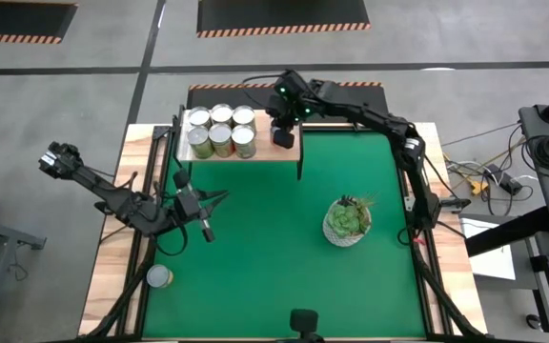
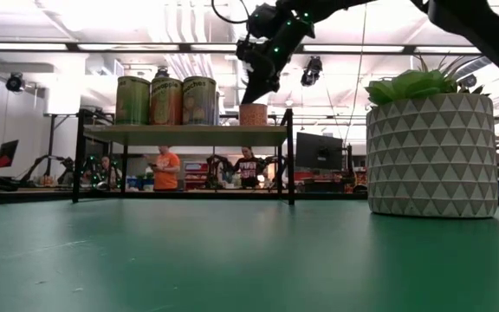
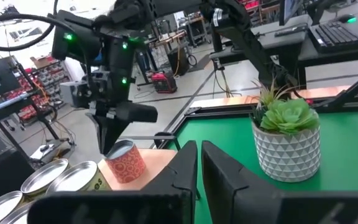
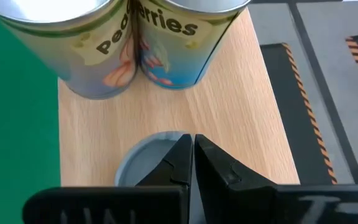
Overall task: Pick and place cans onto a shelf
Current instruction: Put the small canned orange on the shelf, then put the small canned sliced peaches on the shelf
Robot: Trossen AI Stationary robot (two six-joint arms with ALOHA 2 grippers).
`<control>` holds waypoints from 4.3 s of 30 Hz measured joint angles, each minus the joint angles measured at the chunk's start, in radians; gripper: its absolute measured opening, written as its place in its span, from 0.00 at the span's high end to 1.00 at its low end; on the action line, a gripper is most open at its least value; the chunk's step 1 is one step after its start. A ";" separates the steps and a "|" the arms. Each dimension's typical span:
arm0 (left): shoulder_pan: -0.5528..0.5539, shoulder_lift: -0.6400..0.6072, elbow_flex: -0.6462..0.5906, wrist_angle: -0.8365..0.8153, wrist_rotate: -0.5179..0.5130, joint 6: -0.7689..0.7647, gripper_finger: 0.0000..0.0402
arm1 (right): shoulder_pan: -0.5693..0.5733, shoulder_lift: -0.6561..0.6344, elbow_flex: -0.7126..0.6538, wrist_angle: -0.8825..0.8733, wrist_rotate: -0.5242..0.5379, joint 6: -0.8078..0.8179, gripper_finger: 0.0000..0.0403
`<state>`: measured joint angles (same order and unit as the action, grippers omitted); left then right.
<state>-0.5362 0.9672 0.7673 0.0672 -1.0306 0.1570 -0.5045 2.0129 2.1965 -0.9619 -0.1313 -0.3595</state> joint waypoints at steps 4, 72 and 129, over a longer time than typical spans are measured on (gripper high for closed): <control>0.000 0.000 0.000 -0.009 0.000 -0.001 0.99 | 0.000 -0.006 0.005 -0.017 0.000 -0.003 0.98; -0.301 0.651 0.435 -1.412 1.388 -1.986 1.00 | 0.821 -0.609 -0.937 0.624 0.525 0.035 0.98; -0.153 0.809 0.527 -1.160 0.801 -1.922 0.07 | 0.821 -0.637 -0.962 0.623 0.525 0.026 0.98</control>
<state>-0.6897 1.7763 1.2942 -1.0927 -0.2292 -1.7653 0.3161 1.3754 1.2343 -0.3393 0.3935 -0.3336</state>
